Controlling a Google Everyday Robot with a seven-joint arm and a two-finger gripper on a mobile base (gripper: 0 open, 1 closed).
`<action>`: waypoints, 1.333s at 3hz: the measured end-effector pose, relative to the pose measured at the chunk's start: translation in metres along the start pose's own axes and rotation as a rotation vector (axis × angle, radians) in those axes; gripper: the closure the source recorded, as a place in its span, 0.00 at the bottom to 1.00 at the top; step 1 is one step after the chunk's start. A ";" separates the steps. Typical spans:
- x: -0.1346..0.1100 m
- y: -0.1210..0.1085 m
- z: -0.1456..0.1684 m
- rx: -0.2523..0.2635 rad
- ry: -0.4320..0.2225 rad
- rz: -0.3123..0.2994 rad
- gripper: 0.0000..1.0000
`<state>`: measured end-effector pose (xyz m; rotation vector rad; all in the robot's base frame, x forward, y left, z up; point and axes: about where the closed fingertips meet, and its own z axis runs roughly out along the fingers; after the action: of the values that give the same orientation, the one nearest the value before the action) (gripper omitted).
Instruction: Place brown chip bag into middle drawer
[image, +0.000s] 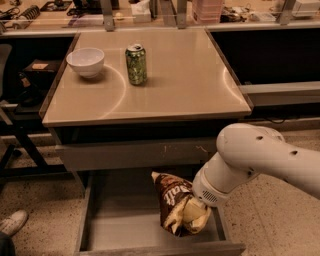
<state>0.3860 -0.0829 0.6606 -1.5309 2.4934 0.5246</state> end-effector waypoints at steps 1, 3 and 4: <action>0.004 0.000 0.017 -0.029 0.003 0.013 1.00; 0.023 -0.040 0.097 -0.067 -0.001 0.116 1.00; 0.023 -0.040 0.097 -0.068 -0.002 0.115 1.00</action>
Offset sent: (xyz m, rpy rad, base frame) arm 0.0066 0.0049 -0.1043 0.0380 0.1013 -0.1089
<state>0.4069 -0.0811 0.5551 -1.4149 2.5991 0.6337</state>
